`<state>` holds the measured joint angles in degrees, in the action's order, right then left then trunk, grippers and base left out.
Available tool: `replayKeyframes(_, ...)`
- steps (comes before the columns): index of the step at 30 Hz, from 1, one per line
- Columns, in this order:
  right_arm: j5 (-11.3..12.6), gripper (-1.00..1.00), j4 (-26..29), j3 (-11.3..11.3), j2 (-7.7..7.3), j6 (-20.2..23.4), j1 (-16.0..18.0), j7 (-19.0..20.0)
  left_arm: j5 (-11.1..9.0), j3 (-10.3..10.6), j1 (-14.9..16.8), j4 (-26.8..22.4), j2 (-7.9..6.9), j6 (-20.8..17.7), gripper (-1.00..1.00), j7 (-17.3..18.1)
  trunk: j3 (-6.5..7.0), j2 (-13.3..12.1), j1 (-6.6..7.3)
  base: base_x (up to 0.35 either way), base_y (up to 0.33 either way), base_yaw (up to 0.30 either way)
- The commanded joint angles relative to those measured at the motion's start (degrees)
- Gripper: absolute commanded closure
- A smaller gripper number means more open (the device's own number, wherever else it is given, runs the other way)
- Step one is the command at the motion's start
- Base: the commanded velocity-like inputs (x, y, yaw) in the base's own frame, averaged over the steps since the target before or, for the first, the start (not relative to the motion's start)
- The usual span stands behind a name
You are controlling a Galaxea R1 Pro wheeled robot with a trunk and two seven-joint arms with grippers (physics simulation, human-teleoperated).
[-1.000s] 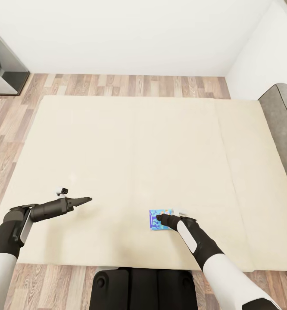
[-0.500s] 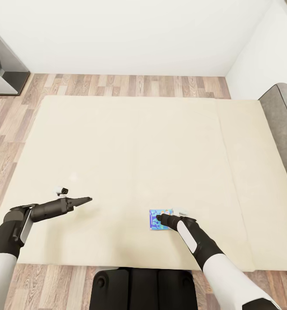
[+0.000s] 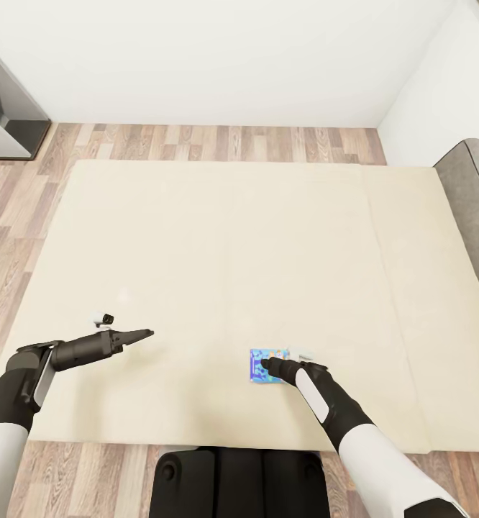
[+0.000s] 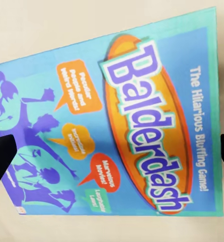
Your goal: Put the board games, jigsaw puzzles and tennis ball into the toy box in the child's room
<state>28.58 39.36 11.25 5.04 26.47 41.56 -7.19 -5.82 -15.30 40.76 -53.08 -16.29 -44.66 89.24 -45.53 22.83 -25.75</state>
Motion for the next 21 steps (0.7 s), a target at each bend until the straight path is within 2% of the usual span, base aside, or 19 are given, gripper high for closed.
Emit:
replayKeyframes(1,0.60,-1.00,0.10,0.21,-0.03,0.17,0.02,-0.55,0.02,0.00,0.02,0.00,-0.01,-0.61,-1.00,0.23,-0.06,0.09,-0.03,0.000,0.035,0.000)
replayKeyframes(7,0.60,-1.00,0.10,0.28,-0.03,0.17,0.02,-0.55,0.02,0.00,0.02,0.00,-0.02,-0.61,-1.00,0.23,-0.06,0.09,-0.03,0.000,0.032,0.000)
replayKeyframes(13,0.68,-1.00,0.10,3.20,-0.03,0.10,0.02,-0.55,0.02,0.00,0.02,0.00,-0.03,-0.61,-1.00,0.23,-0.06,0.09,-0.03,0.000,0.044,0.000)
replayKeyframes(21,0.69,-1.00,0.10,3.77,-0.03,0.08,0.02,-0.55,0.02,-0.02,0.02,0.00,-0.04,-0.61,-1.00,0.23,-0.06,0.09,-0.03,0.000,0.051,0.000)
